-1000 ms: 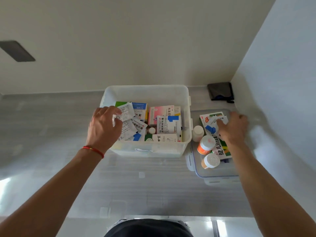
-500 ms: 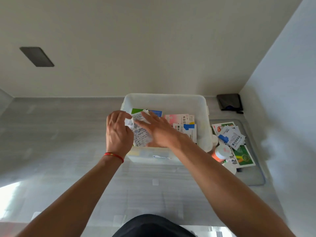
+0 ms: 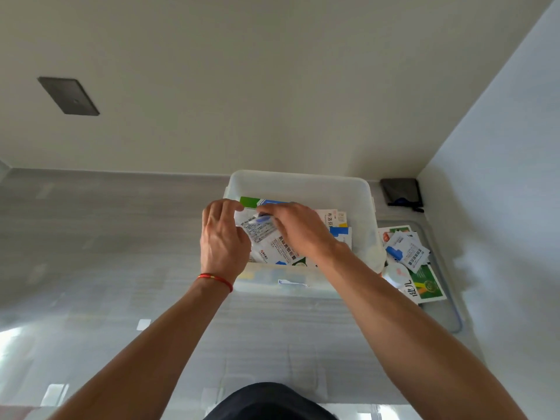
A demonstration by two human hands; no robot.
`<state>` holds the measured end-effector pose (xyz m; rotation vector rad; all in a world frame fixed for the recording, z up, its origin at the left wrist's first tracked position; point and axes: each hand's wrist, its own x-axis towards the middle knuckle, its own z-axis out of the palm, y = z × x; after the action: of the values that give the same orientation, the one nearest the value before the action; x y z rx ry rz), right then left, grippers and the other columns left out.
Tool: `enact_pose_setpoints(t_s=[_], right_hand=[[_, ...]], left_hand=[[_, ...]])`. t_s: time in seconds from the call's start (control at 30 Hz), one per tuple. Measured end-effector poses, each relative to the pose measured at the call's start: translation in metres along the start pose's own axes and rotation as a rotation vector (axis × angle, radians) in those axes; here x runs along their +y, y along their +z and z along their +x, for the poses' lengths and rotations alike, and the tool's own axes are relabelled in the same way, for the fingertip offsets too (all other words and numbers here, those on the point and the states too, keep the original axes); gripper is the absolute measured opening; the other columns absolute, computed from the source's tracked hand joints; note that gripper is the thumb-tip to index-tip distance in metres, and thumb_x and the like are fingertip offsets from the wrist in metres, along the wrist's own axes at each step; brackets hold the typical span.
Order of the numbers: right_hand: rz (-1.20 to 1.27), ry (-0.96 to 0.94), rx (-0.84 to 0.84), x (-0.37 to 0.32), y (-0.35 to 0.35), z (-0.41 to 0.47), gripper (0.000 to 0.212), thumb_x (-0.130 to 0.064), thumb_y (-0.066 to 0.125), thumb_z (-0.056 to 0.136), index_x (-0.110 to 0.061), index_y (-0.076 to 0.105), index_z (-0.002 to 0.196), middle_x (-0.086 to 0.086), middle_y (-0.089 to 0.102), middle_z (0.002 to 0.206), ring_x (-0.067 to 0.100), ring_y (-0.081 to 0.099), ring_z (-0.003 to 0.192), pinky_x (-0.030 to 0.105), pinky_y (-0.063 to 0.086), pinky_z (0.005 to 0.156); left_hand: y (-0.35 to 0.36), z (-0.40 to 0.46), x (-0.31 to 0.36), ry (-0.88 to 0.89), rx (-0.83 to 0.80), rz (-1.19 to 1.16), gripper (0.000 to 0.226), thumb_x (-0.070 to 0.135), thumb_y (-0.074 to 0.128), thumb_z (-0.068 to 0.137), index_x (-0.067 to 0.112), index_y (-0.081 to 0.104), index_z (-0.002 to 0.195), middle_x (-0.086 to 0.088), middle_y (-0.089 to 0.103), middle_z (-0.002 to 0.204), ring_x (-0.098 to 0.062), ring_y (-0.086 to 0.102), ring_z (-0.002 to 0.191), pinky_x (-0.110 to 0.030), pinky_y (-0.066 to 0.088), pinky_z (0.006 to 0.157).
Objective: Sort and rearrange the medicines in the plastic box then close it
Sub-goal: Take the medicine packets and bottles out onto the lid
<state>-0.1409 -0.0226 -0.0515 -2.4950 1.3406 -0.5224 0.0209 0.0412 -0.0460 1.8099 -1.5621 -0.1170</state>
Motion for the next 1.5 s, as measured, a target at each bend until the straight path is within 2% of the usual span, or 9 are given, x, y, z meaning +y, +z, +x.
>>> enact_pose_setpoints(t_s=[0.13, 0.27, 0.4, 0.7, 0.93, 1.07, 1.2, 1.33, 1.5], right_hand=[[0.343, 0.274, 0.229, 0.022, -0.037, -0.023, 0.036, -0.016, 0.061, 0.100, -0.024, 0.060, 0.135, 0.001, 0.075, 0.112, 0.005, 0.071, 0.075, 0.017, 0.054, 0.051], [0.711, 0.474, 0.487, 0.046, -0.086, -0.068, 0.023, -0.014, 0.069, 0.089, -0.019, 0.064, 0.111, -0.011, 0.077, 0.104, 0.010, 0.075, 0.090, 0.027, 0.062, 0.064], [0.889, 0.712, 0.697, 0.092, -0.122, -0.125, 0.031, -0.017, 0.073, 0.089, -0.016, 0.061, 0.117, -0.006, 0.077, 0.104, 0.016, 0.077, 0.089, 0.028, 0.062, 0.063], [1.161, 1.317, 0.682, 0.195, -0.089, -0.194, 0.040, 0.003, 0.051, 0.096, -0.010, 0.049, 0.133, 0.011, 0.065, 0.119, 0.030, 0.067, 0.106, 0.042, 0.062, 0.081], [0.924, 1.332, 0.476, 0.221, -0.059, -0.164, 0.030, -0.006, 0.057, 0.094, -0.022, 0.056, 0.118, 0.007, 0.071, 0.113, 0.023, 0.070, 0.093, 0.046, 0.061, 0.079], [0.358, 1.193, 0.213, 0.230, -0.047, -0.155, 0.024, -0.009, 0.064, 0.094, -0.017, 0.058, 0.116, 0.013, 0.071, 0.117, 0.027, 0.070, 0.091, 0.043, 0.061, 0.076], [-0.040, 1.080, 0.075, 0.233, -0.040, -0.160, 0.039, -0.016, 0.061, 0.097, -0.006, 0.050, 0.132, 0.020, 0.058, 0.129, 0.038, 0.056, 0.120, 0.051, 0.053, 0.098], [0.032, 0.957, 0.254, 0.207, -0.058, -0.155, 0.033, -0.019, 0.058, 0.099, -0.008, 0.054, 0.131, 0.018, 0.057, 0.127, 0.037, 0.058, 0.116, 0.049, 0.051, 0.096], [0.230, 0.533, 0.687, 0.126, -0.099, -0.128, 0.019, -0.011, 0.061, 0.096, -0.011, 0.067, 0.114, 0.003, 0.071, 0.104, 0.018, 0.066, 0.084, 0.028, 0.055, 0.081]], left_hand=[[0.000, -0.001, -0.001, 0.013, -0.016, -0.001, 0.055, -0.014, 0.046, 0.067, 0.004, 0.059, 0.118, -0.012, 0.060, 0.116, -0.031, 0.050, 0.110, -0.021, 0.033, 0.084], [-0.001, -0.003, 0.004, 0.079, -0.038, 0.041, 0.059, -0.012, 0.051, 0.066, 0.004, 0.055, 0.122, -0.015, 0.056, 0.118, -0.037, 0.047, 0.108, -0.040, 0.043, 0.087], [0.015, -0.016, 0.040, 0.149, -0.121, 0.029, 0.057, -0.006, 0.057, 0.067, 0.005, 0.052, 0.123, -0.014, 0.056, 0.120, -0.036, 0.049, 0.108, -0.042, 0.040, 0.095], [0.036, -0.024, 0.059, 0.158, -0.222, 0.254, 0.047, 0.019, 0.063, 0.078, 0.010, 0.053, 0.123, -0.012, 0.061, 0.112, -0.034, 0.053, 0.101, -0.045, 0.048, 0.079], [0.038, -0.027, 0.058, 0.120, -0.207, 0.269, 0.048, 0.023, 0.062, 0.078, 0.015, 0.050, 0.123, -0.010, 0.061, 0.116, -0.032, 0.053, 0.103, -0.044, 0.051, 0.077], [0.037, -0.028, 0.059, 0.090, -0.204, 0.255, 0.049, 0.026, 0.058, 0.077, 0.016, 0.051, 0.125, -0.010, 0.062, 0.120, -0.031, 0.054, 0.107, -0.044, 0.053, 0.081], [0.035, -0.027, 0.062, 0.048, -0.211, 0.200, 0.047, 0.019, 0.064, 0.078, 0.018, 0.052, 0.124, -0.005, 0.064, 0.121, -0.028, 0.056, 0.108, -0.040, 0.052, 0.079], [0.020, -0.014, 0.054, -0.103, -0.111, -0.169, 0.039, -0.005, 0.058, 0.079, 0.014, 0.060, 0.113, 0.001, 0.068, 0.112, -0.023, 0.063, 0.104, -0.034, 0.054, 0.084], [-0.002, 0.002, 0.027, 0.064, 0.072, 0.103, 0.043, -0.012, 0.053, 0.065, 0.010, 0.069, 0.098, -0.006, 0.068, 0.106, -0.032, 0.055, 0.109, -0.044, 0.044, 0.093]])
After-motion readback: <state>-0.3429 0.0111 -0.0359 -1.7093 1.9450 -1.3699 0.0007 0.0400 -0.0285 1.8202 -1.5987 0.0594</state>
